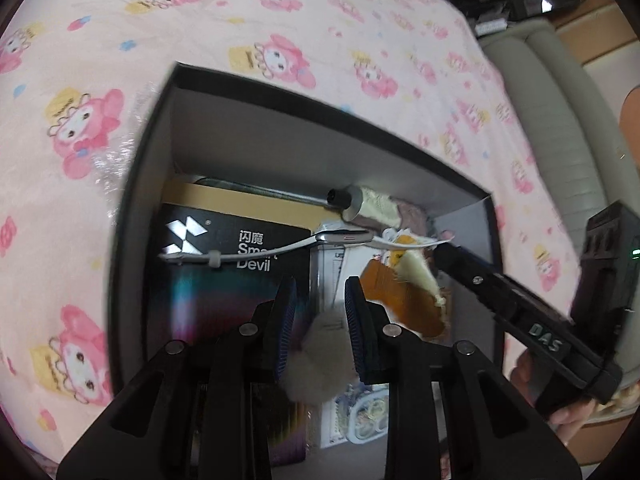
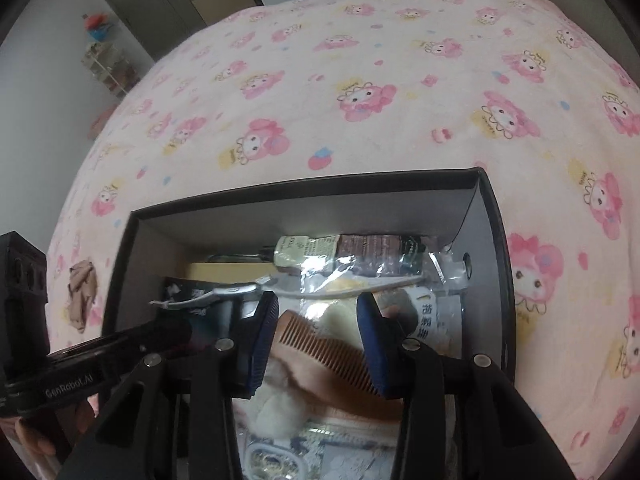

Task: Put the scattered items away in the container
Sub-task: 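Lower the smartwatch into the black box with the left gripper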

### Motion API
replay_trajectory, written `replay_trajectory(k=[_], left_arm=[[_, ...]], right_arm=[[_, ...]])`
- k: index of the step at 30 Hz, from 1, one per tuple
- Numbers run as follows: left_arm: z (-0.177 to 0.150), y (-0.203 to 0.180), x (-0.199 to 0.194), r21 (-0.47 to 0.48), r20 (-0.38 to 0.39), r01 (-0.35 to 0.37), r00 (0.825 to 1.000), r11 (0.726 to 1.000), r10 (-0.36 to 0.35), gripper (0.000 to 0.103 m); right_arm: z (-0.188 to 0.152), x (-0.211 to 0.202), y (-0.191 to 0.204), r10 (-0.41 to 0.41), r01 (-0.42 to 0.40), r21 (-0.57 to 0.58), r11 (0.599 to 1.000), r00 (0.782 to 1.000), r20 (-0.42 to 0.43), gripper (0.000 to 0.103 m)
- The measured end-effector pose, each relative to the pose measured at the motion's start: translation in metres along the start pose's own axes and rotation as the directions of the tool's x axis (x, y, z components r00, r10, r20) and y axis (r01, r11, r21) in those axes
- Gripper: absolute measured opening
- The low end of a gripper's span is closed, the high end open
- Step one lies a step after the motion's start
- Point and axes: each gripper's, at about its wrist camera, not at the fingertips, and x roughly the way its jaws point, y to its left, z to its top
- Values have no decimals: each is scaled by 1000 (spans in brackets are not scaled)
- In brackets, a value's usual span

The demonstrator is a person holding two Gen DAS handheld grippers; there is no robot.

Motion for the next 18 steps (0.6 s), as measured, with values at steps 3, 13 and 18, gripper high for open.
replay_trajectory(k=[3, 13, 18], left_arm=[[12, -1, 12, -1, -19, -21, 1000, 1000, 21, 24], [31, 0, 16, -58, 20, -19, 1000, 998, 20, 24], [32, -3, 31, -44, -22, -30, 999, 999, 29, 24]], right_arm=[[-3, 1, -5, 14, -14, 13, 1000, 1000, -7, 37], [6, 20, -14, 18, -17, 7, 1000, 998, -53, 37], [6, 35, -15, -3, 5, 13, 1000, 994, -108, 37]])
